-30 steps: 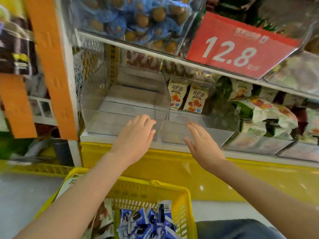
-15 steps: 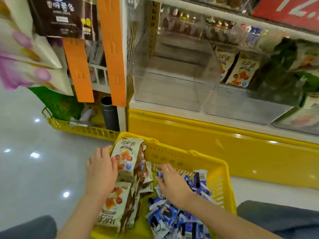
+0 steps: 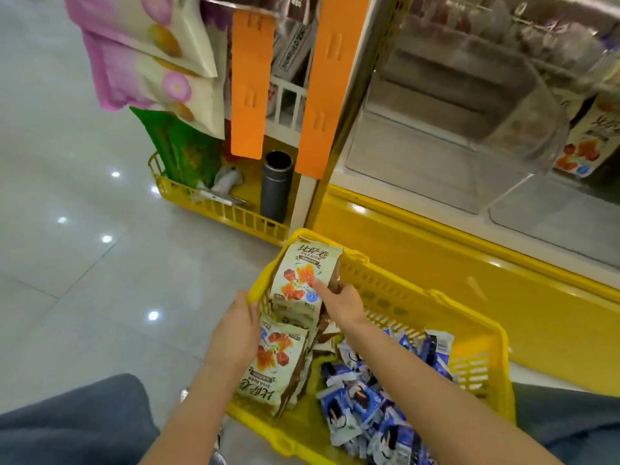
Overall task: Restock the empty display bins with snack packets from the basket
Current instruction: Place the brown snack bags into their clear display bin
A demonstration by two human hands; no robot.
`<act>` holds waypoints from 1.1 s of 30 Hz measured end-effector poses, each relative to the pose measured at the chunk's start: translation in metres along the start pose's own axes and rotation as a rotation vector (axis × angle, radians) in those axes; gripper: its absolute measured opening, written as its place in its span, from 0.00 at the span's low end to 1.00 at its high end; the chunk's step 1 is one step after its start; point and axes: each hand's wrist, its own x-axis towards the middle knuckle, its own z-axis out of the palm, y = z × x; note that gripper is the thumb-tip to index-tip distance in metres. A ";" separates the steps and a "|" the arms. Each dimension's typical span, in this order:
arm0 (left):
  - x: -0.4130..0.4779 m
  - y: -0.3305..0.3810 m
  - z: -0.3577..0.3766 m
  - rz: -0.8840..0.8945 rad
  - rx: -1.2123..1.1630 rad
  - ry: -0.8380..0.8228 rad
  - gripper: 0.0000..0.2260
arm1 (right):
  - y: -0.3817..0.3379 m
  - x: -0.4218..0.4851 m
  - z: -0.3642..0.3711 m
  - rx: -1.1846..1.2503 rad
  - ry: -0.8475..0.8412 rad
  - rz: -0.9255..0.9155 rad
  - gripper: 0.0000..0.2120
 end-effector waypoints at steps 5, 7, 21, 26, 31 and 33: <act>-0.003 0.000 -0.003 -0.014 -0.096 -0.040 0.13 | -0.013 -0.010 -0.007 0.095 -0.017 -0.012 0.16; -0.006 0.007 -0.008 0.020 -0.147 0.080 0.16 | -0.022 -0.019 -0.016 0.114 -0.034 -0.072 0.16; -0.021 0.068 -0.066 -0.351 -1.056 -0.302 0.20 | -0.036 -0.066 -0.049 0.263 -0.434 -0.098 0.17; -0.013 0.049 -0.063 -0.373 -1.105 -0.014 0.22 | -0.018 -0.025 -0.034 -0.073 -0.200 -0.021 0.26; -0.007 0.038 -0.061 -0.400 -1.141 0.060 0.21 | 0.009 0.003 0.009 0.099 -0.178 0.201 0.26; -0.006 0.034 -0.058 -0.398 -1.134 0.059 0.20 | 0.012 0.009 0.022 0.155 -0.116 0.202 0.26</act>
